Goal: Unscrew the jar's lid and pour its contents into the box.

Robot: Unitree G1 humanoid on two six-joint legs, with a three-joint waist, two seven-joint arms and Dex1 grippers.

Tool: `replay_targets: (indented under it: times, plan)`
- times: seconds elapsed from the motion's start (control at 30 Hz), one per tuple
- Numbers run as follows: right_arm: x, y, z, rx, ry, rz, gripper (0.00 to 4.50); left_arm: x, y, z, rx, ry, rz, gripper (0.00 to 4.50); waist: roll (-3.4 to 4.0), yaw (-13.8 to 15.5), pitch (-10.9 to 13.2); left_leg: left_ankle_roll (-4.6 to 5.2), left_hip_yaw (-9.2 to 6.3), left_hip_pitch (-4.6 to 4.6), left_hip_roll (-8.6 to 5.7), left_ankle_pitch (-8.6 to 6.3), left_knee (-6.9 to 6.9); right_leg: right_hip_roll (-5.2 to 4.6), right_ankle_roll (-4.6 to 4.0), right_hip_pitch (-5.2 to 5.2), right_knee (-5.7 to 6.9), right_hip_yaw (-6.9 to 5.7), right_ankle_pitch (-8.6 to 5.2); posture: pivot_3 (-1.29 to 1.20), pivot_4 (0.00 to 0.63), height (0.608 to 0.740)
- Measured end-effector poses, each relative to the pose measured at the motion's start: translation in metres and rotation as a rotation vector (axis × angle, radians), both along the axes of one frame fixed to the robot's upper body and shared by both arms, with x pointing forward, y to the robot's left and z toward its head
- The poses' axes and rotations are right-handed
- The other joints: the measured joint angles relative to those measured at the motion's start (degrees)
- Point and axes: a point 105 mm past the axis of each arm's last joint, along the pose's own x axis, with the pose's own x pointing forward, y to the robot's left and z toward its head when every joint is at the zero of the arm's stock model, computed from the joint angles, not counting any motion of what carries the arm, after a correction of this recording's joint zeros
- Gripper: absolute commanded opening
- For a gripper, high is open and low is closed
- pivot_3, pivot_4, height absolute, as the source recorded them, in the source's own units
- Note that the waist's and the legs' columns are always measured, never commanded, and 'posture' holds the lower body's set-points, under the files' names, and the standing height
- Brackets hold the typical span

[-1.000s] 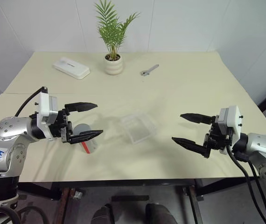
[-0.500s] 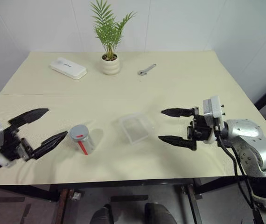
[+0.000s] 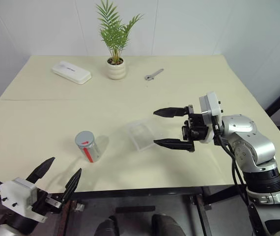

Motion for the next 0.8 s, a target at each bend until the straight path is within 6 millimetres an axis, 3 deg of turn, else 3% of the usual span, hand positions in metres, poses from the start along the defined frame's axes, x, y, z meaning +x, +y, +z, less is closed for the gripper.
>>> replay_targets:
  times: [0.17,0.4,0.67,0.8]
  plan:
    - [-0.006,0.008,0.005,0.027,-0.016,0.019,4.50,0.020,-0.015,-0.015,0.032,-0.011,0.027,4.46,-0.06,0.07,-0.04,0.21,0.21,-0.07,0.00,-0.16,-0.04,0.00,0.01,-0.10,-0.07,0.17,0.00,0.00,0.150,0.740]
    - [-0.012,0.013,0.008,0.043,-0.006,0.018,4.50,0.047,-0.014,-0.020,0.051,-0.057,0.154,4.46,-0.06,0.30,-0.04,0.25,0.31,-0.05,-0.01,-0.23,-0.07,0.03,0.08,-0.22,0.12,0.27,0.03,0.00,0.150,0.740]
    - [-0.019,0.017,0.012,0.055,0.003,0.027,4.50,0.063,-0.035,-0.027,0.022,-0.052,0.096,4.46,-0.08,0.26,-0.06,0.25,0.32,0.01,0.00,-0.23,-0.05,0.07,0.16,-0.21,0.21,0.31,0.08,0.00,0.150,0.740]
    - [-0.020,0.018,0.013,0.059,0.000,0.031,4.50,0.064,-0.036,-0.026,0.015,-0.059,0.106,4.46,-0.09,0.28,-0.06,0.25,0.32,0.02,0.00,-0.23,-0.05,0.09,0.17,-0.22,0.24,0.32,0.08,0.00,0.150,0.740]
